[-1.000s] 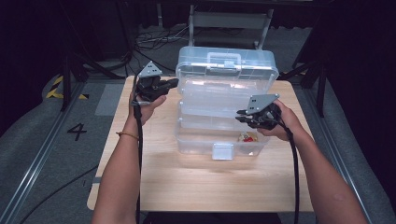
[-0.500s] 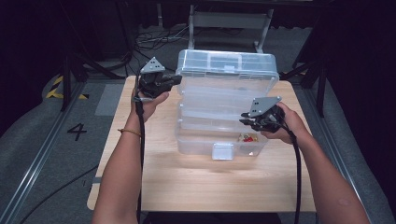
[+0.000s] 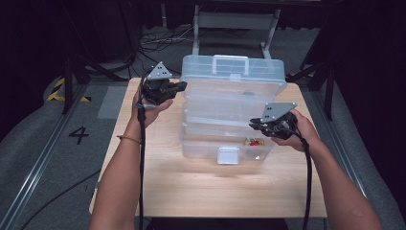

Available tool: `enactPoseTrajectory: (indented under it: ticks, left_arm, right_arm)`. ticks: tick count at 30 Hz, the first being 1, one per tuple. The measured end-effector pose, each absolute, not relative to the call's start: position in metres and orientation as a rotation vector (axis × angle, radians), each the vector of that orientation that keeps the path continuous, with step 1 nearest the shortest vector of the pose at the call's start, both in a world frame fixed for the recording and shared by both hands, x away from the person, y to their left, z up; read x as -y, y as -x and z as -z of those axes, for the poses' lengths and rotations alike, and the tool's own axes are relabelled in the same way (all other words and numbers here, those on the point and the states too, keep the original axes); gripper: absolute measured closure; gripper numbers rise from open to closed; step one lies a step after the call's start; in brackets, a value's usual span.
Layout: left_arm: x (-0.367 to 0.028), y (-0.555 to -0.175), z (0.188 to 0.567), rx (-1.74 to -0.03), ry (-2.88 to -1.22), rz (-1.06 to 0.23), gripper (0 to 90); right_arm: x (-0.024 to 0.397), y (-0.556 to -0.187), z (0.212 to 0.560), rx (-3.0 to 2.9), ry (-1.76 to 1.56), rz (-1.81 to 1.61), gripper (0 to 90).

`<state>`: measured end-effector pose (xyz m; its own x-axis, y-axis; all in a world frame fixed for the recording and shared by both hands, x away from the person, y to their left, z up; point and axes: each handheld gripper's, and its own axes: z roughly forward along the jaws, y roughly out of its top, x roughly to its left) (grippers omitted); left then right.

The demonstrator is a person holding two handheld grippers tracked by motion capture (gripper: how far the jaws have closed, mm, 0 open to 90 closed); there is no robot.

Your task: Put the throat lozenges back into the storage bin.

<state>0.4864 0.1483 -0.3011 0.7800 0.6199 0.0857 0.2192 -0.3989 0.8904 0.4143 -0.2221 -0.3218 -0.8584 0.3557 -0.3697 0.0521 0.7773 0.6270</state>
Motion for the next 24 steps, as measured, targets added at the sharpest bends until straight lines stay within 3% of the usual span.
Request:
enactPoseTrajectory:
  ticks: [24]
  left_arm:
    - [-0.149,-0.470,0.305,-0.590,-1.983,-0.512,90.0]
  right_arm:
    - [0.228,-0.407,0.323,-2.488,-0.333,-0.869,82.7]
